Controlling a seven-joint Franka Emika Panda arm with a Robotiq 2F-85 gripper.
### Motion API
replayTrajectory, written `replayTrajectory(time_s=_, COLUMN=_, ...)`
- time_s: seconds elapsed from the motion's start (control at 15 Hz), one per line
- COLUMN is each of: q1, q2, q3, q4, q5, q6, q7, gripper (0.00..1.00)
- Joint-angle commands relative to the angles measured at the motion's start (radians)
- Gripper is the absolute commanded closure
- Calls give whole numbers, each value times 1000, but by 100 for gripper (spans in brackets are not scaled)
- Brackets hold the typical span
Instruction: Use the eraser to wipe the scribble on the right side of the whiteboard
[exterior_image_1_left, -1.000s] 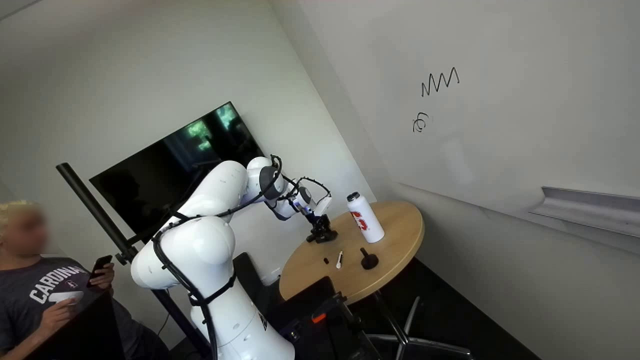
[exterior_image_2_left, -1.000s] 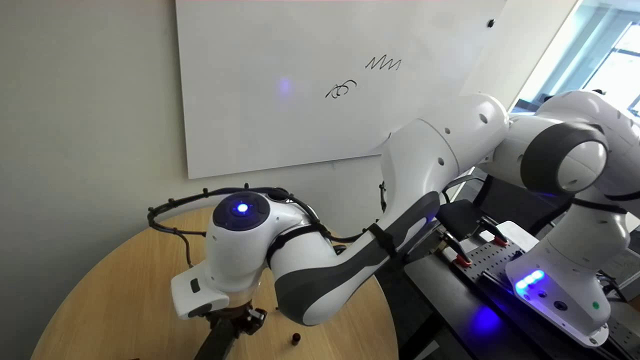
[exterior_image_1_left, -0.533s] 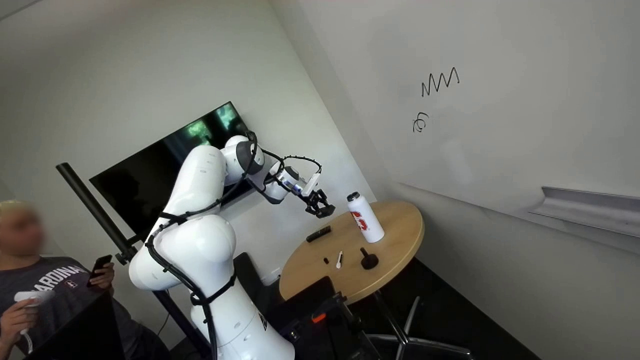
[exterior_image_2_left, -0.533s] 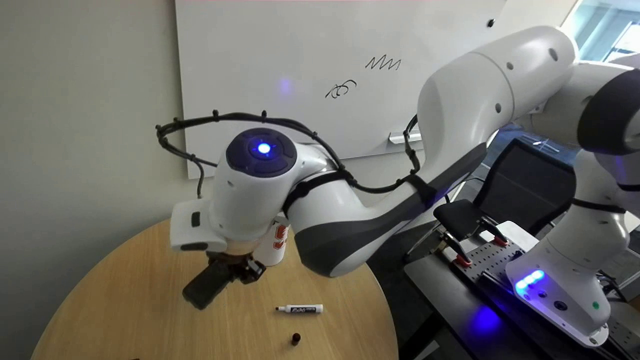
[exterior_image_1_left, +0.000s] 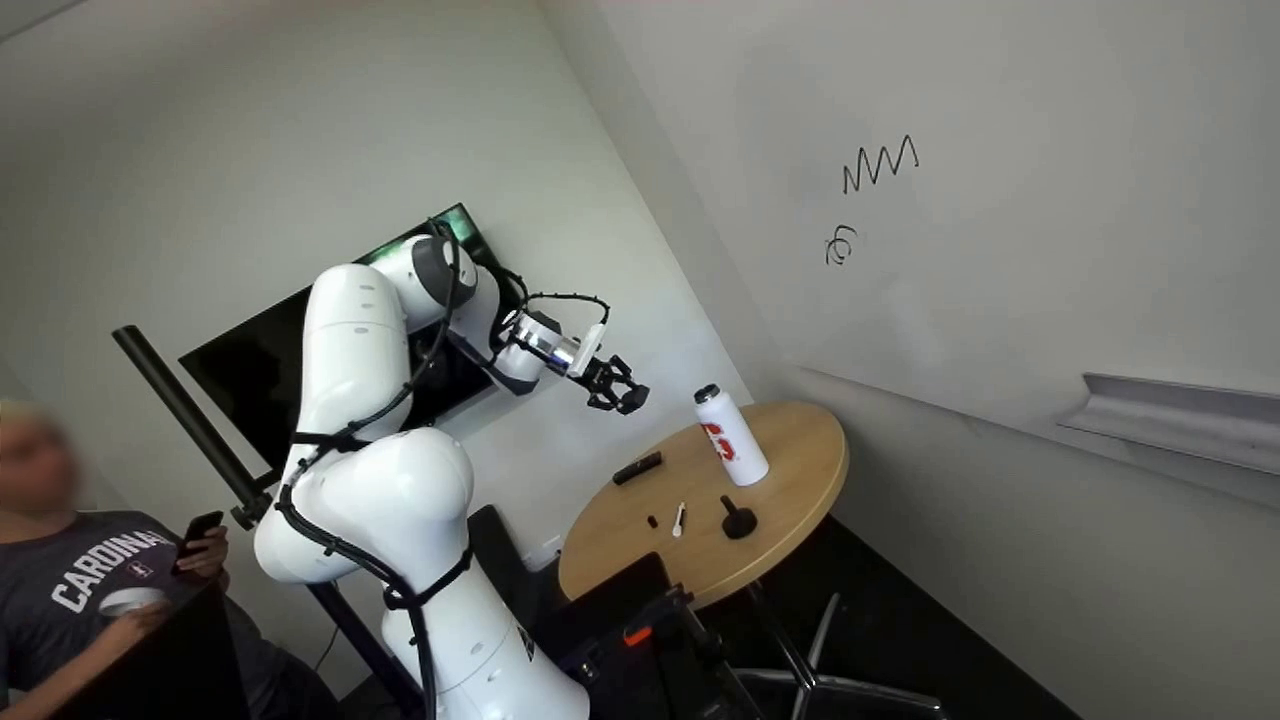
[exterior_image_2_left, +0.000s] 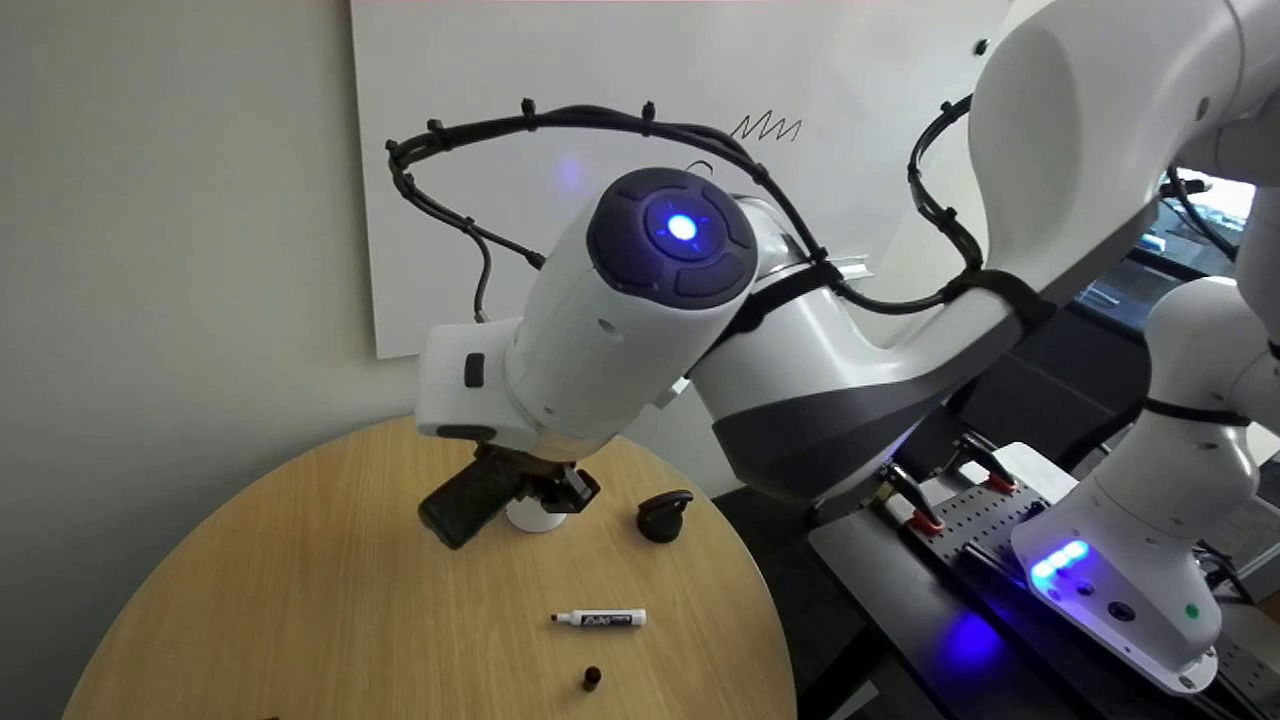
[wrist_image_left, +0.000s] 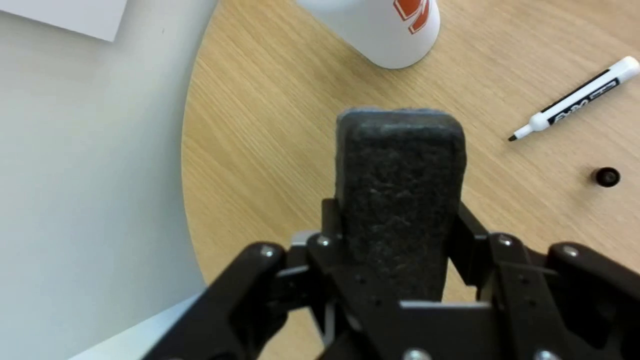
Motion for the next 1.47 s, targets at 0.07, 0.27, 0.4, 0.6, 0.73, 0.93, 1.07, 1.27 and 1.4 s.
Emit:
replayTrajectory(time_s=0.07, q1=-19, q2=-2, q3=33, q4=-7, q5=-20, q6=-15, q7=7, gripper=72)
replayTrajectory(time_s=0.27, q1=-21, q2=-47, q3=-8, q4=-23, q5=-61, q6=21, q7=174, gripper=72)
replayTrajectory(time_s=0.4, q1=-40, q2=-107, q3=-20, q4=-56, q5=-85, q6=13, q7=258, gripper=72)
replayTrajectory(time_s=0.6, q1=-81, q2=-224, q3=-36, q4=-128, q5=-127, q6=3, q7=383, gripper=72)
replayTrajectory(time_s=0.73, q1=-116, q2=-306, q3=-40, q4=-182, q5=-161, q6=-4, q7=474, gripper=72)
replayTrajectory(time_s=0.93, q1=-175, q2=-431, q3=-30, q4=-285, q5=-229, q6=-16, q7=632, gripper=72)
replayTrajectory(time_s=1.07, q1=-215, q2=-518, q3=-15, q4=-370, q5=-281, q6=-28, q7=755, gripper=72)
replayTrajectory(time_s=1.27, q1=-261, q2=-595, q3=26, q4=-450, q5=-375, q6=-92, q7=955, gripper=72)
replayTrajectory(time_s=1.4, q1=-306, q2=-540, q3=65, q4=-389, q5=-348, q6=-70, q7=890, gripper=47)
